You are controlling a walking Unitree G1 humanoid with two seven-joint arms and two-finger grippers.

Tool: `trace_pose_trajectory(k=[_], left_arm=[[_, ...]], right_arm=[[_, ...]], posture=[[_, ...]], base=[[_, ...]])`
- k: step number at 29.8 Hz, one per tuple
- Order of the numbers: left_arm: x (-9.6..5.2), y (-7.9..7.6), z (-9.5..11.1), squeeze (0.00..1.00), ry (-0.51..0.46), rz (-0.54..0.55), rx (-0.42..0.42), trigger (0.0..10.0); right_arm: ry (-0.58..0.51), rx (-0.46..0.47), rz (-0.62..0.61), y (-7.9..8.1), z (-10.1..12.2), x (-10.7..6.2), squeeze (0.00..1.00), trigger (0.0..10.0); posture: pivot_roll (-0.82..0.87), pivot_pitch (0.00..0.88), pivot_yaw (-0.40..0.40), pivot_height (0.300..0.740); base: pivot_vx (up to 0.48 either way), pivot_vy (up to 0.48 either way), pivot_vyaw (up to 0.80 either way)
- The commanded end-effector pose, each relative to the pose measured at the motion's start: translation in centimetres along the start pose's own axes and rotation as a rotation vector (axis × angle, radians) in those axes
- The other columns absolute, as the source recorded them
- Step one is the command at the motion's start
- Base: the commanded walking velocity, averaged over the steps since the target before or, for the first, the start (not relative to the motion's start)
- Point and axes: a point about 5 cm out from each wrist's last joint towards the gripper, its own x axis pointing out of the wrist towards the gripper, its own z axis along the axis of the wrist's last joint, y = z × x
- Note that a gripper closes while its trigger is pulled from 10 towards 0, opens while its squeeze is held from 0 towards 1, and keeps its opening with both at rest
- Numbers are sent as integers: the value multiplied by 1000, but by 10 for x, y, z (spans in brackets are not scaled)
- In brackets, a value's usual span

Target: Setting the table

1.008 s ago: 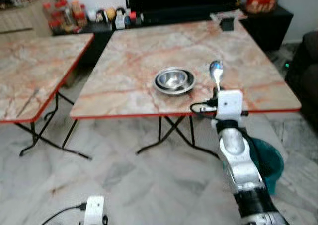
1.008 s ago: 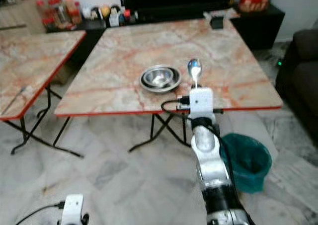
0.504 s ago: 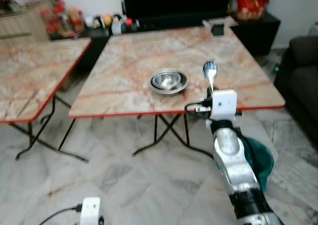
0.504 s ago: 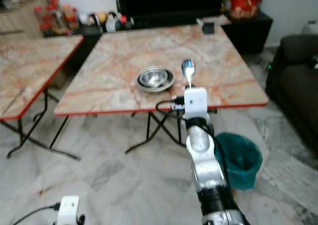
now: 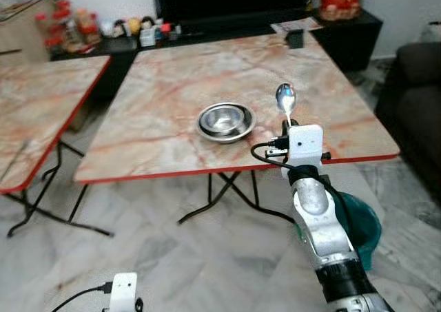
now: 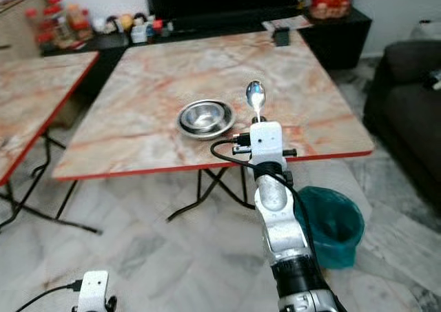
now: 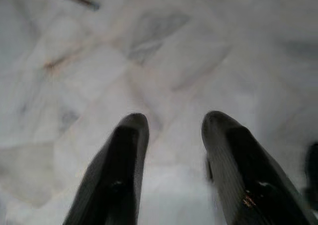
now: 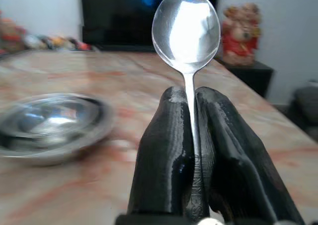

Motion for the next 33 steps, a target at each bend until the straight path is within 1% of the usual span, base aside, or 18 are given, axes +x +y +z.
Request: trace_pose_trajectory(k=[1, 4, 18, 22, 24, 25, 26, 29, 31, 33], left_arm=[[0, 13, -2, 0, 9, 35, 3, 10000], [0, 14, -1, 0, 7, 36, 3, 10000], [1, 14, 2, 0, 0, 38, 3, 10000], [1, 16, 2, 0, 0, 42, 4, 10000], [1, 16, 2, 0, -1, 43, 1, 10000], [1, 15, 3, 0, -4, 39, -4, 10000], [1, 15, 3, 0, -5, 36, -7, 10000], [1, 15, 3, 0, -4, 35, -8, 10000], [1, 15, 3, 0, -4, 32, -9, 10000], [1, 15, 3, 0, -4, 31, -11, 10000]], right_arm=[[-38, 17, 39, 15, 13, 4, 0, 10000], [-49, 23, 45, 16, 15, 5, 0, 10000], [-55, 12, 71, 21, 15, 5, 0, 10000], [-22, 35, 79, 20, 8, 3, 0, 10000], [-1, 52, 80, 19, 3, 2, 0, 10000], [33, 79, 90, 20, -3, 2, 0, 10000], [59, 85, 93, 19, -8, 1, 0, 10000], [84, 82, 91, 19, -13, 0, 0, 10000], [140, 61, 67, 15, -21, 0, 0, 10000], [156, 66, 54, 14, -22, 0, 0, 10000]], posture=[[-38, 21, 85, 740], [-39, 21, 85, 740], [-36, 18, 89, 740], [-35, 17, 89, 740], [-35, 17, 89, 740], [-35, 17, 89, 740], [-34, 16, 89, 740], [-34, 17, 91, 740], [-32, 18, 91, 740], [-33, 18, 92, 740]], base=[[409, 0, -800], [415, 0, -708], [412, 0, 0], [331, 0, 0], [0, 0, 0], [0, 0, 0], [0, 0, 0], [0, 0, 0], [0, 0, 0], [0, 0, 0]])
